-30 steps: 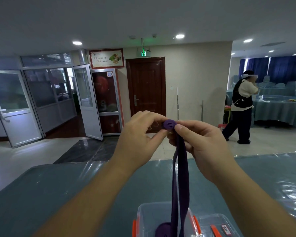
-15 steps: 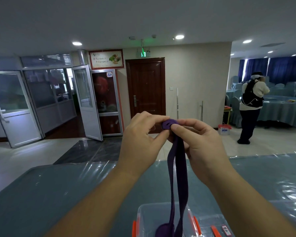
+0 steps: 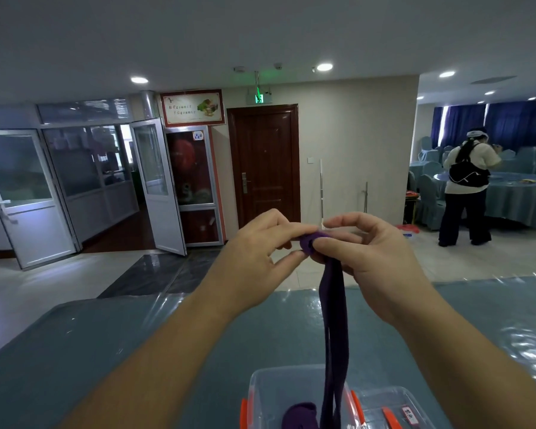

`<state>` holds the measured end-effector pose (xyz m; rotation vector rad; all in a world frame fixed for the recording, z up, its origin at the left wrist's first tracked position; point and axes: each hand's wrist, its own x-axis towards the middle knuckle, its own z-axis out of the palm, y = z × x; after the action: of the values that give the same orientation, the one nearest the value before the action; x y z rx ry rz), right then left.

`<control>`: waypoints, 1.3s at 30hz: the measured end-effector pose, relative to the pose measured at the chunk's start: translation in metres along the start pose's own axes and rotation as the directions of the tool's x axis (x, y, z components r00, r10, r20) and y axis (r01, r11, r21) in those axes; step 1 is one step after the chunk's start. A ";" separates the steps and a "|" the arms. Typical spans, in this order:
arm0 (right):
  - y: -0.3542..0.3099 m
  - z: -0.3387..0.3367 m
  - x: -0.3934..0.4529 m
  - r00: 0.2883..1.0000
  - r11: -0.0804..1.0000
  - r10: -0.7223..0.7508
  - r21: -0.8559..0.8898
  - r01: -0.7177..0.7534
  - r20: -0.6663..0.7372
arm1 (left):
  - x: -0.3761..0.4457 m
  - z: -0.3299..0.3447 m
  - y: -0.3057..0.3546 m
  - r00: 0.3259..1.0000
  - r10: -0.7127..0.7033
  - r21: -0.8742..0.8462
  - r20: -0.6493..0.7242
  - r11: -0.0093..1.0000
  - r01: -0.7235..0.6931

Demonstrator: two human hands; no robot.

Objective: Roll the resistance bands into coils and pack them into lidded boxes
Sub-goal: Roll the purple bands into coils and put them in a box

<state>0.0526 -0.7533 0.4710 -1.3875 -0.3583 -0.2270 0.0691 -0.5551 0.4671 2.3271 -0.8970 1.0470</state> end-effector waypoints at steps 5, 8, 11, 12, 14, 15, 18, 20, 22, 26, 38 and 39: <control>0.004 0.004 -0.003 1.000 0.991 -0.009 0.134 0.012 -0.027 | -0.001 0.006 0.009 0.984 0.039 0.007 -0.174 0.999 -0.039; 0.003 0.004 -0.005 1.000 0.990 -0.031 0.140 0.030 0.004 | -0.003 0.014 0.016 0.962 -0.036 -0.051 -0.269 0.998 0.023; 0.001 0.001 -0.003 0.996 0.996 -0.086 0.016 0.086 -0.001 | -0.002 0.014 0.025 0.961 -0.142 -0.171 -0.239 0.980 0.103; 0.000 0.000 -0.002 0.994 0.994 -0.105 -0.023 0.105 0.001 | 0.000 0.011 0.027 0.967 -0.179 -0.213 -0.184 0.967 0.138; 0.000 -0.005 0.000 0.991 0.987 -0.134 -0.093 0.134 0.010 | 0.003 0.003 0.026 0.965 -0.262 -0.285 -0.001 0.925 0.251; 0.000 -0.007 0.001 0.991 0.983 -0.135 -0.127 0.136 0.013 | 0.005 -0.001 0.024 0.951 -0.297 -0.323 0.088 0.894 0.309; 0.002 -0.012 0.000 0.993 0.961 -0.100 -0.253 0.112 0.058 | 0.009 -0.008 0.018 0.903 -0.374 -0.418 0.213 0.800 0.430; 0.003 -0.012 0.000 0.992 0.953 -0.094 -0.280 0.113 0.081 | 0.010 -0.010 0.015 0.885 -0.392 -0.425 0.250 0.777 0.465; 0.003 -0.012 0.000 0.990 0.953 -0.112 -0.274 0.132 0.088 | 0.010 -0.010 0.015 0.884 -0.380 -0.426 0.274 0.776 0.465; 0.002 -0.009 0.001 0.983 0.949 -0.169 -0.259 0.182 0.071 | 0.008 -0.006 0.015 0.884 -0.399 -0.503 0.245 0.727 0.468; -0.005 -0.009 0.008 0.973 0.860 -0.161 -0.460 0.222 0.168 | 0.010 -0.002 0.008 0.847 -0.443 -0.509 0.294 0.678 0.531; -0.007 -0.009 0.009 0.968 0.836 -0.144 -0.499 0.230 0.205 | 0.012 -0.006 0.005 0.848 -0.420 -0.442 0.322 0.726 0.527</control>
<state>0.0589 -0.7629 0.4798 -1.9168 -0.6004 -0.3976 0.0682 -0.5591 0.4808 2.0381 -0.5011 0.2989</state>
